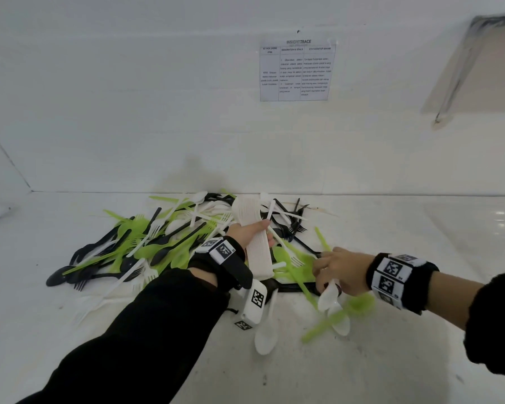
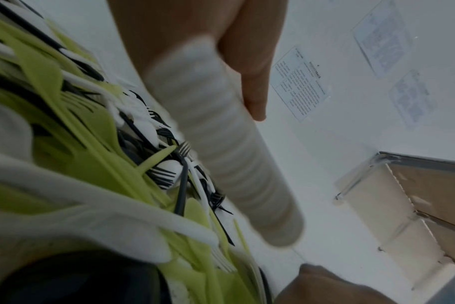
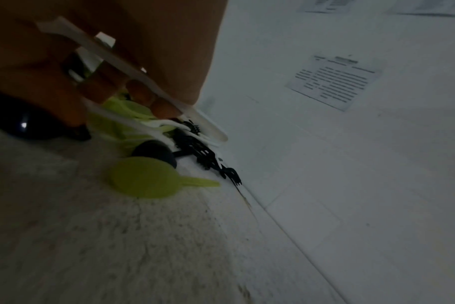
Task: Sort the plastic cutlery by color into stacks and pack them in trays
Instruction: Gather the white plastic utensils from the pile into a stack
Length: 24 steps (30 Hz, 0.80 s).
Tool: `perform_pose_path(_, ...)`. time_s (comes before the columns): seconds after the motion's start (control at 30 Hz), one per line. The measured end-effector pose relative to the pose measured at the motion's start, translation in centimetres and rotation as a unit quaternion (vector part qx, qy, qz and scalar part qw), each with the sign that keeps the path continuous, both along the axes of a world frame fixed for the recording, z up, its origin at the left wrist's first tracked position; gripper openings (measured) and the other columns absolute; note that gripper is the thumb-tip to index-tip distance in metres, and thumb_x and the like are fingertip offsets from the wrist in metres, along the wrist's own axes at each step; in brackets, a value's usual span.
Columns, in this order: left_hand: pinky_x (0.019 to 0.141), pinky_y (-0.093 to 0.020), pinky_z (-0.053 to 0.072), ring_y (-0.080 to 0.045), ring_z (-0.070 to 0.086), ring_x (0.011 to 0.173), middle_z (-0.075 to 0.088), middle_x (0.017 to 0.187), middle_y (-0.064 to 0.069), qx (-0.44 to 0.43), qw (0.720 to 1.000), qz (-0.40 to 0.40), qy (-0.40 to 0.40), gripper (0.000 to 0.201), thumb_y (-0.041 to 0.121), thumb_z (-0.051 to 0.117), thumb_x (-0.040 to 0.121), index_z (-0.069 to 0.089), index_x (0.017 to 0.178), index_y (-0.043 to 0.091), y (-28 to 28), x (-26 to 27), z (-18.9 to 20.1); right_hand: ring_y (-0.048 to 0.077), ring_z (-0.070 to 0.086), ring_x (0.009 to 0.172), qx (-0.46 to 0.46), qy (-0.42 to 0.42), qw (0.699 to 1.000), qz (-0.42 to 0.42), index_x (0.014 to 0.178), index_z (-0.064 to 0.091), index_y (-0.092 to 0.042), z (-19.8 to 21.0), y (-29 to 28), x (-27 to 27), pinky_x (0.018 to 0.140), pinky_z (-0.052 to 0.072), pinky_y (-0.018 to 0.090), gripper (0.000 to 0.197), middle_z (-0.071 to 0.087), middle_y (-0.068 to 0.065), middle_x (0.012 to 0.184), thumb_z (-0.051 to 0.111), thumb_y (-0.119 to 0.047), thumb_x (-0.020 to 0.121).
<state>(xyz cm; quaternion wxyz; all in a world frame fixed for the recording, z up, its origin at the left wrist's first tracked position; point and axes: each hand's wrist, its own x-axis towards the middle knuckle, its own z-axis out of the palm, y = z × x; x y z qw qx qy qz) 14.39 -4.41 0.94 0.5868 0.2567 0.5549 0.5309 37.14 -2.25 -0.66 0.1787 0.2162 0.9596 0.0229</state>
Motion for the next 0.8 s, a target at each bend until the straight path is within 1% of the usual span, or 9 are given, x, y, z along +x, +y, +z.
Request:
perform_pose_path(0.07, 0.044, -0.028, 0.054, -0.02, 0.062, 0.041, 0.061, 0.049, -0.012, -0.008, 1.0, -0.004, 0.003, 0.018, 0.007, 0.067, 0.083, 0.053, 0.077, -0.002, -0.8, -0.2, 0.1, 0.016, 0.043, 0.116, -0.005, -0.025, 1.0, -0.01, 0.113, 0.06, -0.031, 0.0, -0.7, 0.3, 0.09, 0.032, 0.028, 0.034, 0.047, -0.007, 0.126, 0.05, -0.012, 0.086)
perform_pose_path(0.17, 0.046, -0.03, 0.056, -0.018, 0.062, 0.041, 0.062, 0.046, -0.009, -0.007, 1.0, -0.003, 0.003, 0.016, 0.006, 0.066, 0.084, 0.054, 0.077, -0.002, -2.3, -0.4, 0.4, 0.016, 0.046, 0.118, 0.018, -0.036, 0.999, -0.021, 0.11, 0.063, -0.028, 0.2, -0.7, 0.5, 0.09, 0.032, 0.026, 0.027, 0.049, -0.005, 0.124, 0.049, -0.016, 0.09)
perform_pose_path(0.33, 0.047, -0.032, 0.057, -0.018, 0.062, 0.04, 0.062, 0.046, -0.009, -0.004, 1.0, 0.01, 0.011, 0.015, 0.004, 0.066, 0.084, 0.054, 0.075, -0.001, -4.1, -1.7, 0.4, 0.014, 0.042, 0.12, 0.139, -0.058, 0.98, -0.128, 0.118, 0.053, -0.029, 2.4, -0.3, 0.3, 0.09, 0.033, 0.026, 0.028, 0.048, -0.009, 0.126, 0.043, -0.022, 0.093)
perform_pose_path(0.4, 0.048, -0.031, 0.057, -0.018, 0.062, 0.04, 0.061, 0.044, -0.008, -0.005, 1.0, 0.009, 0.011, 0.015, 0.005, 0.066, 0.084, 0.054, 0.077, -0.001, -4.6, -2.2, 0.4, 0.017, 0.042, 0.121, 0.187, -0.054, 0.964, -0.179, 0.121, 0.048, -0.024, 2.8, -0.3, -0.2, 0.091, 0.034, 0.028, 0.029, 0.048, -0.005, 0.127, 0.039, -0.016, 0.094)
perform_pose_path(0.5, 0.048, -0.031, 0.057, -0.018, 0.063, 0.041, 0.063, 0.048, -0.01, -0.006, 1.0, 0.014, 0.016, 0.015, 0.006, 0.067, 0.083, 0.055, 0.08, -0.002, -5.3, -2.8, 0.6, 0.021, 0.043, 0.12, 0.229, -0.003, 0.943, -0.242, 0.127, 0.039, -0.016, 3.4, -0.7, -1.6, 0.094, 0.034, 0.031, 0.035, 0.047, 0.001, 0.128, 0.038, -0.009, 0.093)
perform_pose_path(0.53, 0.047, -0.031, 0.057, -0.018, 0.063, 0.041, 0.063, 0.051, -0.011, -0.003, 1.0, 0.018, 0.014, 0.015, 0.005, 0.068, 0.083, 0.055, 0.082, -0.003, -5.5, -2.9, 0.7, 0.022, 0.045, 0.119, 0.209, 0.021, 0.947, -0.244, 0.128, 0.037, -0.014, 3.4, -1.0, -2.1, 0.094, 0.035, 0.032, 0.037, 0.047, 0.002, 0.128, 0.038, -0.006, 0.092)
perform_pose_path(0.63, 0.045, -0.03, 0.056, -0.018, 0.061, 0.039, 0.061, 0.053, -0.012, 0.005, 1.0, 0.026, 0.009, 0.014, 0.004, 0.066, 0.083, 0.054, 0.081, -0.003, -5.9, -3.5, 0.9, 0.028, 0.054, 0.111, 0.045, 0.054, 0.981, -0.18, 0.128, 0.039, -0.014, 3.3, -3.1, -4.3, 0.094, 0.041, 0.034, 0.045, 0.049, 0.005, 0.128, 0.038, 0.002, 0.086)
perform_pose_path(0.73, 0.044, -0.028, 0.053, -0.02, 0.058, 0.039, 0.059, 0.05, -0.012, 0.0, 1.0, 0.019, 0.005, 0.017, 0.005, 0.066, 0.084, 0.054, 0.075, -0.002, -6.4, -4.0, 0.8, 0.028, 0.056, 0.104, -0.012, 0.039, 0.997, -0.06, 0.129, 0.046, -0.02, 2.1, -5.9, -6.7, 0.094, 0.041, 0.032, 0.039, 0.047, 0.003, 0.125, 0.044, -0.014, 0.09)
perform_pose_path(0.8, 0.045, -0.027, 0.051, -0.021, 0.058, 0.041, 0.059, 0.047, -0.011, -0.009, 1.0, 0.007, 0.008, 0.019, 0.008, 0.067, 0.084, 0.055, 0.073, -0.002, -6.5, -4.2, 0.5, 0.027, 0.054, 0.103, -0.058, 0.036, 0.997, -0.027, 0.128, 0.051, -0.023, 1.0, -7.1, -8.0, 0.089, 0.039, 0.03, 0.04, 0.044, 0.003, 0.125, 0.054, -0.021, 0.089)
